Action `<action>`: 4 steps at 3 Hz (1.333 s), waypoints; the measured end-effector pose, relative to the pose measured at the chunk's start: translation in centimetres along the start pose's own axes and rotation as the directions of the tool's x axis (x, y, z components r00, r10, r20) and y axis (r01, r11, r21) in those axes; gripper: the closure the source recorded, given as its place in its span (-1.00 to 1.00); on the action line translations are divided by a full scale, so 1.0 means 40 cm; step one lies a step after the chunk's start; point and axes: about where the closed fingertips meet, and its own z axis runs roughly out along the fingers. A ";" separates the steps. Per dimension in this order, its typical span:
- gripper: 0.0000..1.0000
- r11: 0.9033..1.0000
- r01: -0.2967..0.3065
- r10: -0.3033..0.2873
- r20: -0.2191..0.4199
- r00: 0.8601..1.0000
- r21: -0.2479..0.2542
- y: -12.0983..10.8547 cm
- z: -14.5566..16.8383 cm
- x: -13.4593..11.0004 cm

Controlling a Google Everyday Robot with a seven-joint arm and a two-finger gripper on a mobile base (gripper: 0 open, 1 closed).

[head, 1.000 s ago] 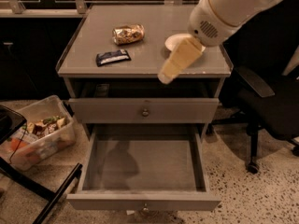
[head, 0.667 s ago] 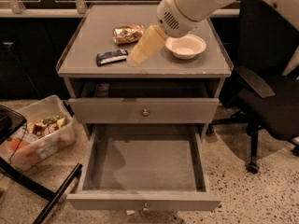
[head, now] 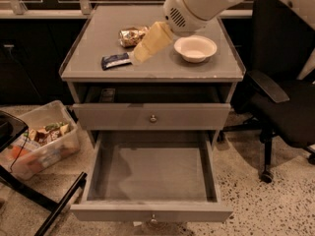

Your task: Place rxbar blueberry into middle drawer

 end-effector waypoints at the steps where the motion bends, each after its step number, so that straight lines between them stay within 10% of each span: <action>1: -1.00 0.999 -0.039 0.039 0.007 0.999 0.023 -0.008 0.000 0.003; 4: -1.00 0.965 -0.242 0.232 0.096 0.968 0.099 -0.086 0.387 -0.008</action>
Offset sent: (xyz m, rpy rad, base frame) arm 0.0792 0.0156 -0.0792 0.1260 0.0263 -0.2111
